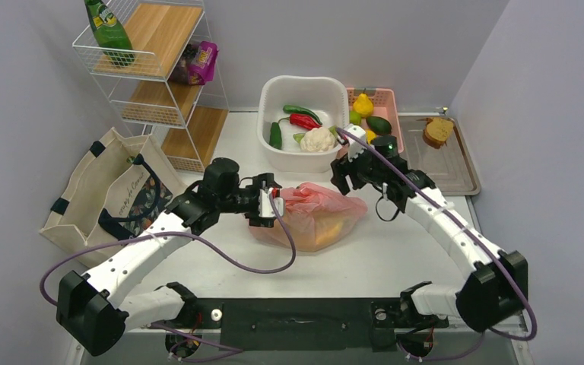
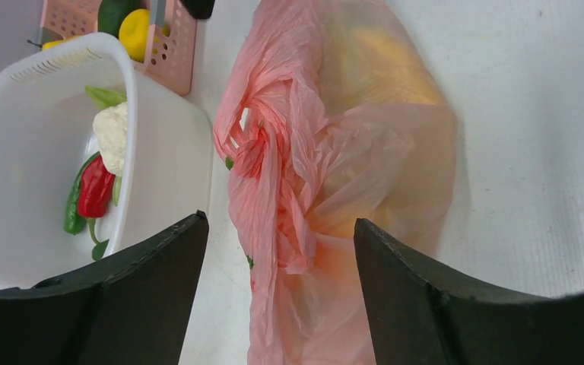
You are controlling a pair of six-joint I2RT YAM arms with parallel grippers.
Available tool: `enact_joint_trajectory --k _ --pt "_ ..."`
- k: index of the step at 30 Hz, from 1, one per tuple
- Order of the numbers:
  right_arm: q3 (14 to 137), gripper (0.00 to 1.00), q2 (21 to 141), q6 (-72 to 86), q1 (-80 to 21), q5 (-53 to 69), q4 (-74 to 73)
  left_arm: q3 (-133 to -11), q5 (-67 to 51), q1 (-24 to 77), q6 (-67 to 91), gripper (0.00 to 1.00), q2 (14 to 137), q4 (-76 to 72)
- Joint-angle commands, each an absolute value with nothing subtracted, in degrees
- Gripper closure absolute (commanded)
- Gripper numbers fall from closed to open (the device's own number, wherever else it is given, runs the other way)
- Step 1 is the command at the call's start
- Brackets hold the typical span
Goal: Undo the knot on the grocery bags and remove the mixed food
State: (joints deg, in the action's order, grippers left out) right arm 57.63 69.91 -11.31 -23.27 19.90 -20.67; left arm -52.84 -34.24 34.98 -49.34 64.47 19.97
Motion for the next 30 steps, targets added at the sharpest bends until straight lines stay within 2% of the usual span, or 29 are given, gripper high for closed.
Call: enact_joint_trajectory --k 1,9,15,21,22,23,25,28,30 --pt "65.9 0.32 77.1 -1.1 -26.2 21.7 -20.0 -52.6 -30.1 36.7 -53.8 0.32 65.2 15.0" --pt "69.2 0.28 84.5 -4.5 -32.0 21.0 -20.9 -50.2 -26.5 38.9 -57.3 0.31 65.9 15.4" --pt "70.2 0.38 88.6 -6.8 -32.7 15.2 -20.7 -48.5 -23.7 40.5 -60.0 0.31 65.7 14.8" --pt "71.6 0.6 89.7 -8.9 -33.0 16.7 -22.9 -49.7 -23.1 40.9 -61.0 0.32 66.9 14.3" --pt "71.4 0.69 89.5 -9.3 -33.1 17.4 -23.5 -49.8 -23.0 40.9 -60.9 0.32 67.4 13.8" --pt "71.4 0.83 89.4 -10.1 -33.3 17.7 -23.8 -50.0 -22.6 40.9 -60.7 0.32 67.7 13.2" --pt "71.3 1.0 88.4 -10.8 -33.5 17.4 -23.2 -50.2 -21.2 41.2 -59.7 0.32 68.8 10.9" --pt "71.3 1.0 85.5 -9.2 -33.5 17.3 -20.1 -51.1 -19.8 41.7 -58.3 0.32 70.8 8.4" --pt "71.6 1.0 84.0 -9.0 -33.5 18.3 -19.9 -52.0 -19.1 42.1 -57.5 0.36 72.0 6.7"
